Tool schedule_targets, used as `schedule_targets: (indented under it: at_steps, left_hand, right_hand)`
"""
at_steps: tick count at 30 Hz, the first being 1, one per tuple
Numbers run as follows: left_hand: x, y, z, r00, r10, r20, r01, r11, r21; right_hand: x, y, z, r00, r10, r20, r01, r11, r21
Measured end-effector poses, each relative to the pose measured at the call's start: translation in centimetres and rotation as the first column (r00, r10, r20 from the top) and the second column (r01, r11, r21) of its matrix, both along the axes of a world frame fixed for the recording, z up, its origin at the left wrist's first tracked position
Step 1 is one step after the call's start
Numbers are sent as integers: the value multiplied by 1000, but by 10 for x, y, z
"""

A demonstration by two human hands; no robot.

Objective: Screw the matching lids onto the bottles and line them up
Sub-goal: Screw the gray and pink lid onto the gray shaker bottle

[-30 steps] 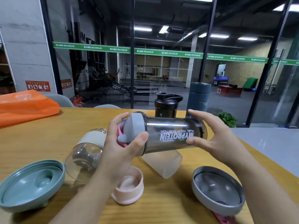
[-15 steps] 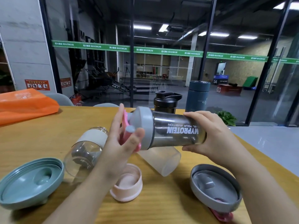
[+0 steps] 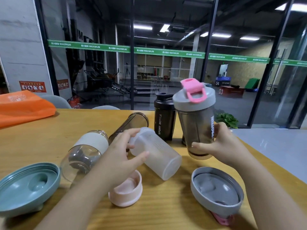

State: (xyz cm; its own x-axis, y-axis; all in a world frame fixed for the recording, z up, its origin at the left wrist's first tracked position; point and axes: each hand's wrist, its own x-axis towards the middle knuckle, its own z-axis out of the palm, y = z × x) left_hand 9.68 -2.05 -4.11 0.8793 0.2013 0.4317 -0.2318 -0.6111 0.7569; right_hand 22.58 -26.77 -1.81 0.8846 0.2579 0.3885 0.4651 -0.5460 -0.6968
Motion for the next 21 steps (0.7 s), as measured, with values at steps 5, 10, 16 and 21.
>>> schedule_targets:
  at_steps: [5,10,16,21]
  left_hand:
    - [0,0,-2,992,38,-118,-24,992,124]
    - [0,1,-5,973,69,-219,-26,980,196]
    - [0,1,-5,971,75,-227,-32,981,189]
    - [0,1,-5,973,63,-223,-27,986,164]
  right_hand:
    - [10,-3,-5,994,7,-107,-9,1000,-15]
    - [14,-3,-11,984,21,-174,-31,998,-59]
    - [11,1,-14,975,42,-219,-60,995,-77]
    - [8,-1,-13,970,81,-230,-94,995,-45]
